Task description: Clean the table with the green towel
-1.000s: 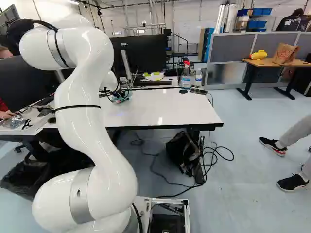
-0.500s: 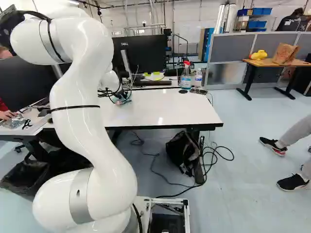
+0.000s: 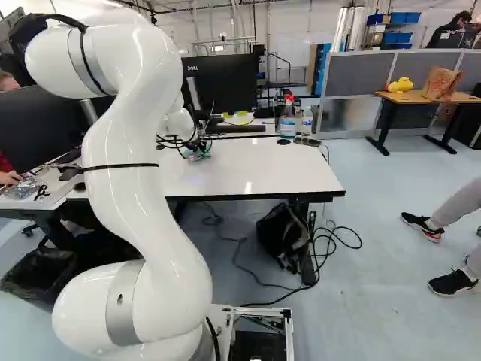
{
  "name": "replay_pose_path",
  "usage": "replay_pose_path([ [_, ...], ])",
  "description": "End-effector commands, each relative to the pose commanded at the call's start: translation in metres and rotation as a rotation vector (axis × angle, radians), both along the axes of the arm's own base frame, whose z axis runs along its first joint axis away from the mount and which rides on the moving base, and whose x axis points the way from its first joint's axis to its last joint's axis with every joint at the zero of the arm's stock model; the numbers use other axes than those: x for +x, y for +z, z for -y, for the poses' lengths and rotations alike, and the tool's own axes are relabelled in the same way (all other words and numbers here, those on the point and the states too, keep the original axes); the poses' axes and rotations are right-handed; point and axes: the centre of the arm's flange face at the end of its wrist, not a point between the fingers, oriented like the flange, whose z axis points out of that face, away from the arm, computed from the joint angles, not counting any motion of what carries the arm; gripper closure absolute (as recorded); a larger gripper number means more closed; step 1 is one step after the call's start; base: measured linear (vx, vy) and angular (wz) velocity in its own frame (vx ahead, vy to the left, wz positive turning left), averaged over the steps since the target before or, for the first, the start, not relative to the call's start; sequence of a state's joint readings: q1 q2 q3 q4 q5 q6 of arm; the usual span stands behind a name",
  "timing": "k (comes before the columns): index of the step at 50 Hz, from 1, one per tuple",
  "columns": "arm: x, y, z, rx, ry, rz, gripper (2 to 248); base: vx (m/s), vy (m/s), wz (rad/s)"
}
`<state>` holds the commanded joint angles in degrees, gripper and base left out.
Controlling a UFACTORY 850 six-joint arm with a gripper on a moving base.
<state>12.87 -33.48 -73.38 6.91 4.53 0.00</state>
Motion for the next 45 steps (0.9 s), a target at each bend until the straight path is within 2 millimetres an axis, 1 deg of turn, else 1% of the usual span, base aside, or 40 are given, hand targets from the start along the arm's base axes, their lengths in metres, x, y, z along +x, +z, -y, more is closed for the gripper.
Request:
replay_pose_path([
  [10,0.015,-0.002,0.01,0.002,-0.019,0.011,203,0.0,0.0,0.0],
  [19,0.031,-0.004,0.014,0.005,-0.029,0.024,203,0.0,0.0,0.0],
  [33,0.056,-0.007,0.012,0.01,-0.034,0.047,203,0.0,0.0,0.0],
  [45,0.077,-0.011,0.004,0.015,-0.029,0.07,203,0.0,0.0,0.0],
])
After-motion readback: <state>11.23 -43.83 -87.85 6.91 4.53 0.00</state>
